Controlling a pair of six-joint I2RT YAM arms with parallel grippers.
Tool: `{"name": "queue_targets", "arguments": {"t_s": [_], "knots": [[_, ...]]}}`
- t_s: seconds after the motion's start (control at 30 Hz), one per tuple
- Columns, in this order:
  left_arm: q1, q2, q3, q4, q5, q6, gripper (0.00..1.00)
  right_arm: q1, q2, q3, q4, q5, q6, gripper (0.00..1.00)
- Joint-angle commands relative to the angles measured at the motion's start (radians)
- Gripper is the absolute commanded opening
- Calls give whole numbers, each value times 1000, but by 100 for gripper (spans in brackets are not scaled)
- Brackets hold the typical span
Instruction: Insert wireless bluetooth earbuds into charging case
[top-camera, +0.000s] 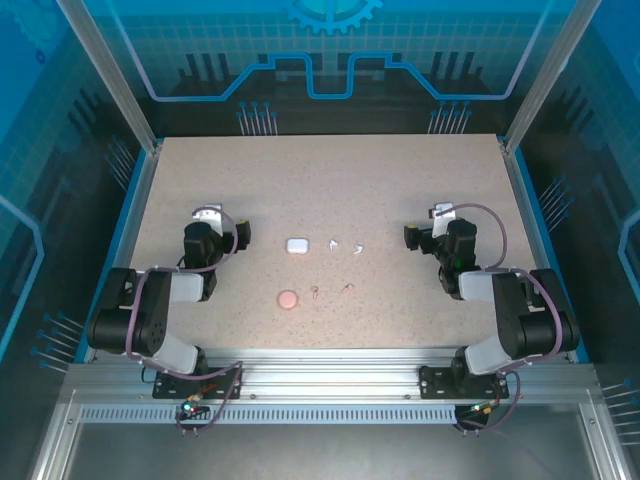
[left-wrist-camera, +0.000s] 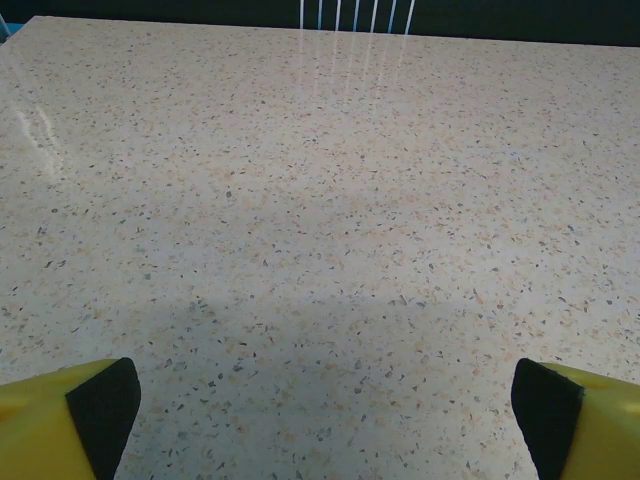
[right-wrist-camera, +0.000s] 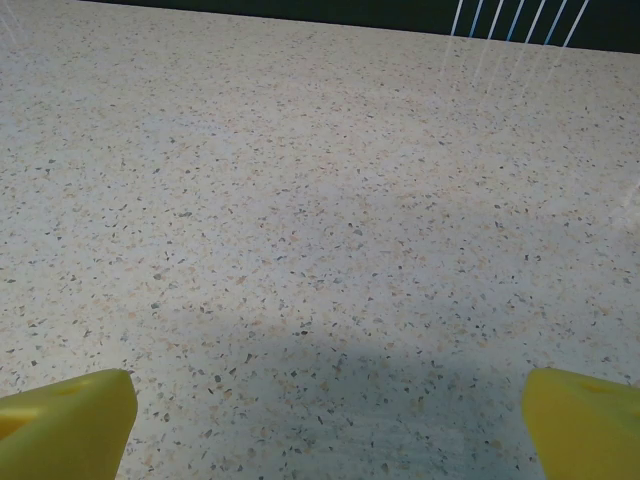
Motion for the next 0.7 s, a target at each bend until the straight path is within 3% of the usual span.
{"name": "queue_targets", "arguments": {"t_s": [0.0,0.67], "knots": [[4,3,7,-2,22,-11,99,-7,7,11,16,-2,-9,100],[6,3,8,-2,27,-12,99,-21,0,9,17,-5,8,100]]}}
